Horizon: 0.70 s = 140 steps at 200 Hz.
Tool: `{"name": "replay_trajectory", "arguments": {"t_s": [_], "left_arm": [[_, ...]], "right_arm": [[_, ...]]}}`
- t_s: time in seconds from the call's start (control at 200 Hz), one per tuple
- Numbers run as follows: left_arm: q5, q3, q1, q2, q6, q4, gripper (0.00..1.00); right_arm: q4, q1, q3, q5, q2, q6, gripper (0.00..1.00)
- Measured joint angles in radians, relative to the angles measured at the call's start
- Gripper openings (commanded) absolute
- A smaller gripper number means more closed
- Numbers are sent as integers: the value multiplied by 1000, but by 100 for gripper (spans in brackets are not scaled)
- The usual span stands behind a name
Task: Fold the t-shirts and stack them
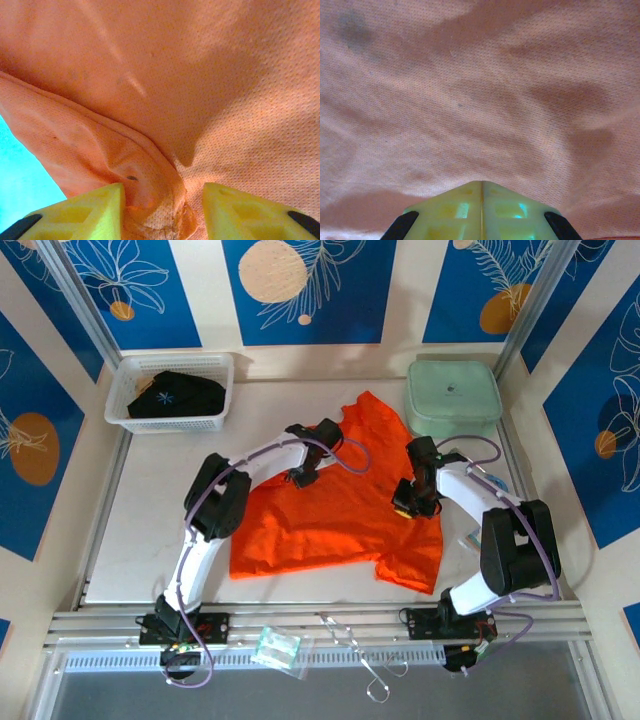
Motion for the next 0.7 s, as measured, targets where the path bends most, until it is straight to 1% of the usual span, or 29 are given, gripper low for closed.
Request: {"name": "replay_trajectory", "arguments": {"t_s": [0.065, 0.27, 0.425, 0.7], "left_arm": [[-16, -14, -1, 0, 5, 4, 39], [-57, -47, -1, 0, 8, 5, 39], [-78, -62, -1, 0, 8, 14, 33], [-123, -62, -10, -1, 15, 43, 27]], "right_arm": [[0, -2, 0, -2, 0, 0, 10], [7, -2, -13, -9, -7, 0, 9], [12, -10, -21, -14, -18, 0, 10], [20, -16, -23, -19, -21, 0, 9]]}}
